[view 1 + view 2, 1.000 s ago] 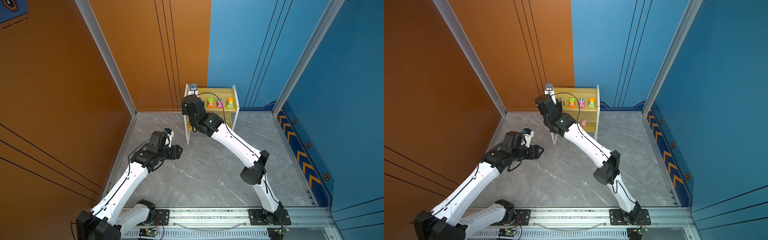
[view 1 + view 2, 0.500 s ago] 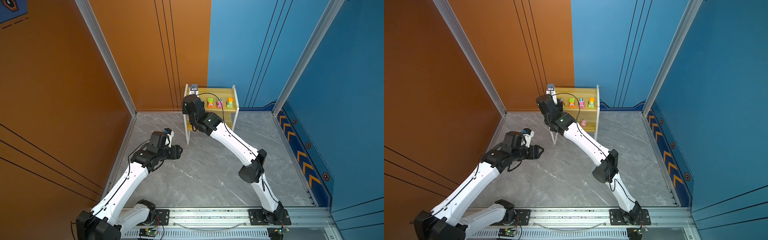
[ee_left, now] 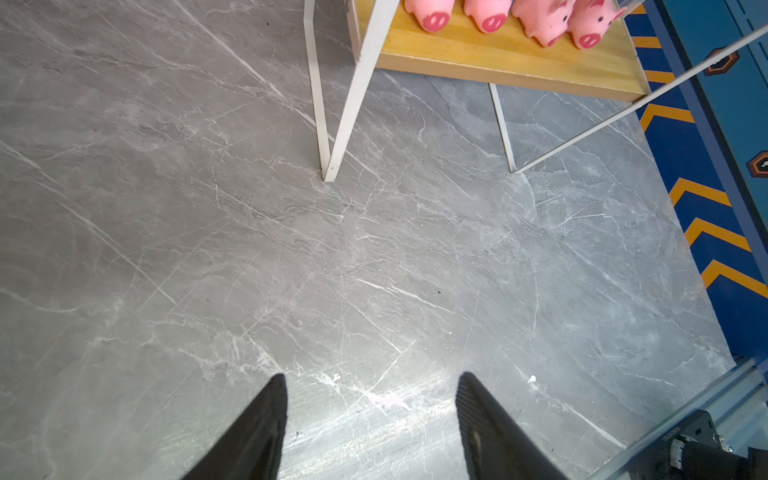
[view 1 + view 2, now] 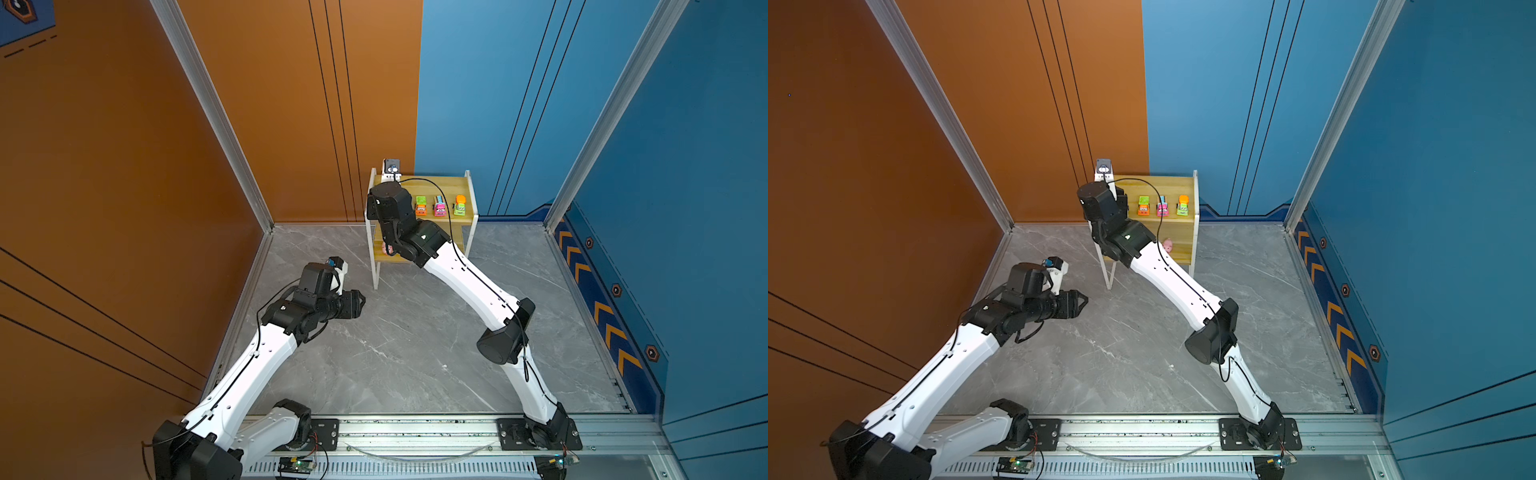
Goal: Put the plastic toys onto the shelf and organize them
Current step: 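Open the right gripper and withdraw from the shelf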
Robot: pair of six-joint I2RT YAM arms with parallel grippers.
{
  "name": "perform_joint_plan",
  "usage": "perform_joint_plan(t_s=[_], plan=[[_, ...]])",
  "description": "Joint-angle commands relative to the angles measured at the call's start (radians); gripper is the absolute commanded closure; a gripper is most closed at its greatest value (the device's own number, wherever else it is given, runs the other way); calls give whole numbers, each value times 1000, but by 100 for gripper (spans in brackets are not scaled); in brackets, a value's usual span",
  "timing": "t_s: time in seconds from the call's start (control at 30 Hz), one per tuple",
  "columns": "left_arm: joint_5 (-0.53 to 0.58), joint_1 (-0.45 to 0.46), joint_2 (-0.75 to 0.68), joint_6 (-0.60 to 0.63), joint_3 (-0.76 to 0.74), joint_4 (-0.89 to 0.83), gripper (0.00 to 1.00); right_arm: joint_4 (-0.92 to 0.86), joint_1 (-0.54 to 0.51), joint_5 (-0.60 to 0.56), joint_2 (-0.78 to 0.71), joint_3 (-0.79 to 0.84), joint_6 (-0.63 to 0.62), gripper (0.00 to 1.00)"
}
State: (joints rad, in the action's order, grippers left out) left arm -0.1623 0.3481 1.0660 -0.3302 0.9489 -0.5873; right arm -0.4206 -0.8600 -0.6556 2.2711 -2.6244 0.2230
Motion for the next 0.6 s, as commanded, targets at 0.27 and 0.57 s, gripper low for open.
perform_joint_plan(t_s=[0.27,0.57], plan=[[37,-22,2,13,-8,-1,22,244,-53,-30,-404,342,-306,18],[403,-174,-125,-118,-149,245,2,437,301,77,-1230,1576,-178,0]])
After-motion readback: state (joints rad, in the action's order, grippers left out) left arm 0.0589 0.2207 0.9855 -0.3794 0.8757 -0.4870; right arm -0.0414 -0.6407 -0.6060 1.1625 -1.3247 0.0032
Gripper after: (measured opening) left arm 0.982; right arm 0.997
